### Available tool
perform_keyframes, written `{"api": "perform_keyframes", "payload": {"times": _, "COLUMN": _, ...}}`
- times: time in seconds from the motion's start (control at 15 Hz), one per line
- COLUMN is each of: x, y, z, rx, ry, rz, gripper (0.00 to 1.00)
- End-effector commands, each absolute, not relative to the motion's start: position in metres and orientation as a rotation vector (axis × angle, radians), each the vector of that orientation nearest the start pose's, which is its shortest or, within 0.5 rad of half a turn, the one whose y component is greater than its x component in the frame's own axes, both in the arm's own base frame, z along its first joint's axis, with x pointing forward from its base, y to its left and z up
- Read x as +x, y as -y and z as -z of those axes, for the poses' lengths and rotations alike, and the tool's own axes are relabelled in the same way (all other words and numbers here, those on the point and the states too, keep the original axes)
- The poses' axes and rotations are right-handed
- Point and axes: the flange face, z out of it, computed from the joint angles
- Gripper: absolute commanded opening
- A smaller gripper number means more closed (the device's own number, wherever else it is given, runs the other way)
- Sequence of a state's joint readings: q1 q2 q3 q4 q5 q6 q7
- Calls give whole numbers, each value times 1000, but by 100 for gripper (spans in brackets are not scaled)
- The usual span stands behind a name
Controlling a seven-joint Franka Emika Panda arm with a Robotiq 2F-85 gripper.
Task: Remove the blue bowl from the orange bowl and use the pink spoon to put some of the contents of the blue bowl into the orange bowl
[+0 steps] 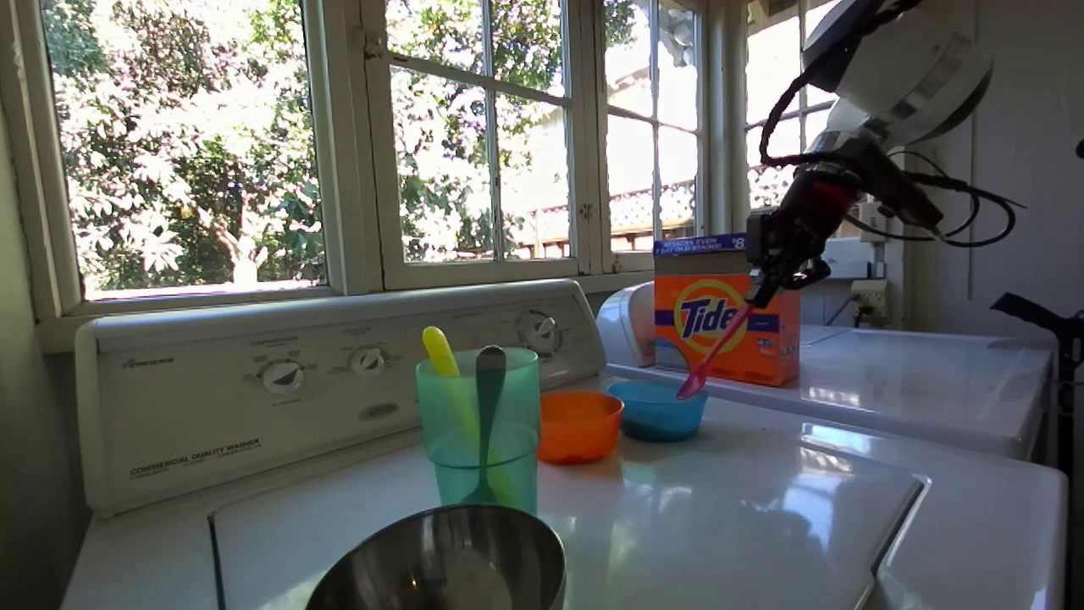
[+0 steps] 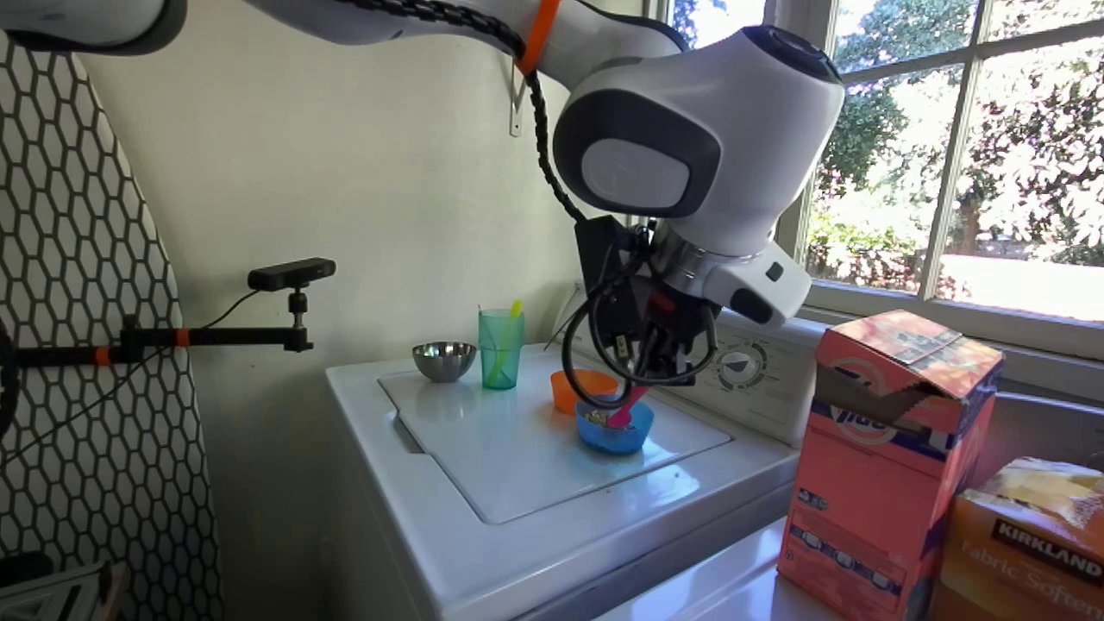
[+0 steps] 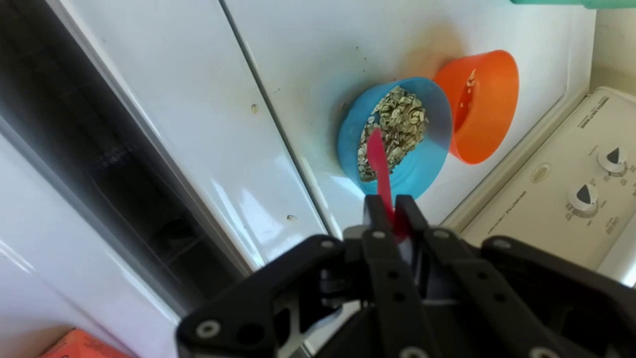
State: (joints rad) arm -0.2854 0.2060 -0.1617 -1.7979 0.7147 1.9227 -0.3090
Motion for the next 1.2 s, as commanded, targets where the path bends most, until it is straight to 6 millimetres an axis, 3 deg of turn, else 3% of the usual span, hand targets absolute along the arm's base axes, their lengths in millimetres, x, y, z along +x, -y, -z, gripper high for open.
{"api": "perform_keyframes", "payload": {"times": 0.0, "x": 571, "y": 211, "z": -428, "rx": -2410, "ry": -551, "rz": 231, "gripper": 2}}
{"api": "perform_keyframes", "payload": {"times": 0.6, "x": 575, "y": 194, "z": -410, "rx": -2389, "ry": -535, "rz": 184, "gripper": 2}}
{"api": "perform_keyframes", "payload": {"times": 0.67, "x": 575, "y": 192, "z": -408, "rx": -2392, "ry": -535, "rz": 179, "gripper": 16}}
{"api": "perform_keyframes", "payload": {"times": 0.73, "x": 575, "y": 192, "z": -406, "rx": -2391, "ry": -536, "rz": 175, "gripper": 36}}
{"api": "perform_keyframes", "payload": {"times": 1.13, "x": 573, "y": 190, "z": -411, "rx": -2438, "ry": -534, "rz": 164, "gripper": 80}}
